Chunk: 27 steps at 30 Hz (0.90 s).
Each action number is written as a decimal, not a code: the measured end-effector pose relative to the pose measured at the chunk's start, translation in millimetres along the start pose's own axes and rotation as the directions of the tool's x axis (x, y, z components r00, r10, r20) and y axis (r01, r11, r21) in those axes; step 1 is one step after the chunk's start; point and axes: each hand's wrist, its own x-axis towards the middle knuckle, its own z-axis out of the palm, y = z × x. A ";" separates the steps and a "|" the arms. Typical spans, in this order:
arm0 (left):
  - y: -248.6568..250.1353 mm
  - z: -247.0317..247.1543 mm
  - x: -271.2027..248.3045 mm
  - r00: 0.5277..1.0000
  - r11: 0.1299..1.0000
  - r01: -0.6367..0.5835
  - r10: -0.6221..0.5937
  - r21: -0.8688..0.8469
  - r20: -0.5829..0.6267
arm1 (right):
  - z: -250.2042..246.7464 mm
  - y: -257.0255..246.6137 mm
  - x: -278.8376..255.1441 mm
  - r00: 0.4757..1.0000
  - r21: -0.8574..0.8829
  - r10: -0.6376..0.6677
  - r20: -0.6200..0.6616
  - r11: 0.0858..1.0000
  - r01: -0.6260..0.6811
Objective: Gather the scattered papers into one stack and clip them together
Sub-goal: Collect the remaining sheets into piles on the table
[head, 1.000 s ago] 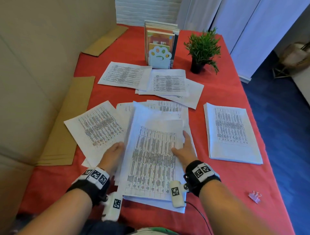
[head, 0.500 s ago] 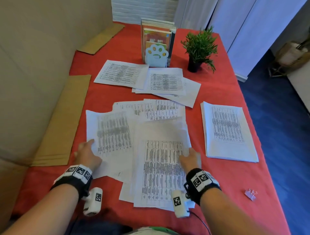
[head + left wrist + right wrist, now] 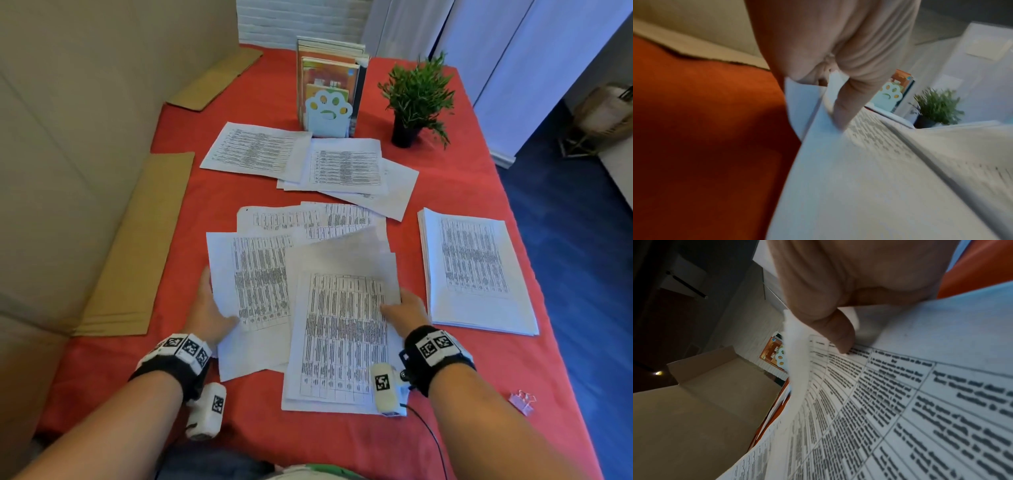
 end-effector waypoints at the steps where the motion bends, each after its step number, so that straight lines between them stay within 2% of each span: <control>1: 1.5 1.6 -0.6 0.999 0.999 0.027 -0.028 -0.046 -0.022 | 1.1 0.3 0.3 1.000 0.002 -0.004 0.007 1.000 0.004; 5: -9.3 0.8 2.0 0.992 0.999 0.048 -0.044 0.025 -0.120 | 0.2 1.9 1.0 0.998 0.032 -0.055 -0.011 0.998 0.055; 7: -12.5 -5.1 4.6 0.982 0.992 0.126 -0.125 -0.007 -0.144 | -4.1 1.8 4.5 0.996 0.065 -0.064 -0.055 0.996 0.068; 9: -15.9 -12.5 9.4 0.972 0.981 0.183 -0.191 -0.070 -0.136 | -10.7 -1.1 8.8 0.994 0.071 -0.057 -0.095 0.995 0.064; 14: -6.2 -10.2 18.0 0.966 0.958 0.230 -0.246 -0.170 -0.076 | -17.8 -6.1 21.9 0.990 0.003 -0.040 -0.134 0.999 0.040; 17: 9.1 -5.9 20.8 0.934 0.938 0.245 -0.296 -0.247 -0.198 | -19.0 -9.8 26.9 0.982 -0.019 -0.052 -0.180 0.999 0.050; 20: 9.4 -10.7 27.2 0.900 0.952 0.247 -0.294 -0.179 -0.321 | -23.1 -11.3 27.8 0.973 -0.070 -0.079 -0.219 0.995 0.065; 22: 6.1 -12.6 30.0 0.910 0.945 0.266 -0.312 -0.191 -0.274 | -23.7 -11.9 25.1 0.976 -0.063 -0.072 -0.205 0.996 0.060; 27: 8.5 2.3 27.9 0.949 0.921 0.289 -0.313 -0.262 -0.051 | -11.6 -17.3 20.6 0.992 -0.006 -0.067 -0.104 0.998 0.067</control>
